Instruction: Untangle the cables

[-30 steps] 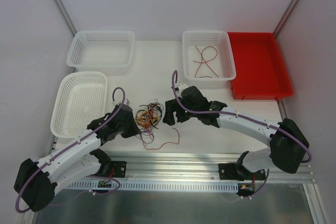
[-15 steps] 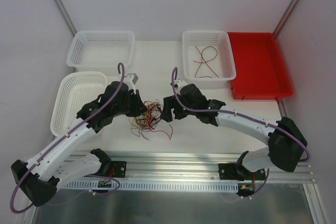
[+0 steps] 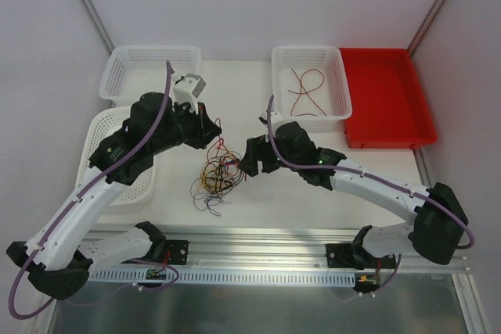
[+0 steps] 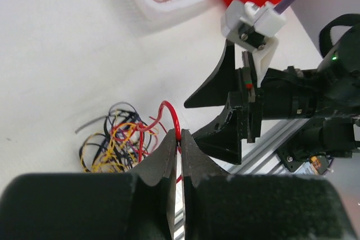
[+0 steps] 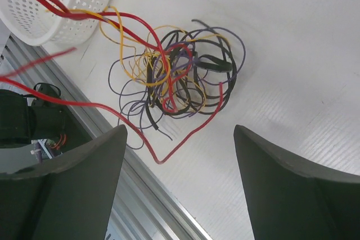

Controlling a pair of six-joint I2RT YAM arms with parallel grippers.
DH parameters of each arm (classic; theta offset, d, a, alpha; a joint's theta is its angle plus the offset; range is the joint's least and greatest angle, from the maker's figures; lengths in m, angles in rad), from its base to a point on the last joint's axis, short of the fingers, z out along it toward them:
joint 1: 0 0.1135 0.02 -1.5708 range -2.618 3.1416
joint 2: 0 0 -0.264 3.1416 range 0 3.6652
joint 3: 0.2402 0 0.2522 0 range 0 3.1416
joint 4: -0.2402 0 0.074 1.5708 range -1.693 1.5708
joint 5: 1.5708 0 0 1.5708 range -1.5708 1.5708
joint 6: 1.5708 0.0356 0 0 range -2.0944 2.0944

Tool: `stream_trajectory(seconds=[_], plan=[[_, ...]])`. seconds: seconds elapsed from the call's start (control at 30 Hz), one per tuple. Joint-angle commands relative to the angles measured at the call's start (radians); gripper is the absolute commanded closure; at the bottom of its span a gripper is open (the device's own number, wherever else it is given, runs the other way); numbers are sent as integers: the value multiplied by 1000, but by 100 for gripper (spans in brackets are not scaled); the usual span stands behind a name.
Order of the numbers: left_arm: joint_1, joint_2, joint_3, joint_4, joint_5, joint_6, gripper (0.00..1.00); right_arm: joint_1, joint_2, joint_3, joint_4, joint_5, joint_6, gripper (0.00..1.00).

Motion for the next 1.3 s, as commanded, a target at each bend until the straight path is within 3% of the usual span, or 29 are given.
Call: stream_trajectory(seconds=[0.0, 0.33, 0.4, 0.9, 1.27], plan=[[-14, 3, 165, 9, -4, 122, 100, 3, -65, 73, 5, 36, -37, 20], [-12, 89, 486, -7, -190, 289, 100, 5, -197, 11, -62, 174, -84, 20], [-14, 112, 507, -5, -172, 282, 100, 4, -218, -3, -78, 194, -98, 20], [-15, 130, 40, 51, 81, 65, 100, 3, -341, -51, -130, 261, -185, 20], [-34, 58, -86, 73, 108, 1, 100, 3, -223, -103, 23, 156, -150, 25]])
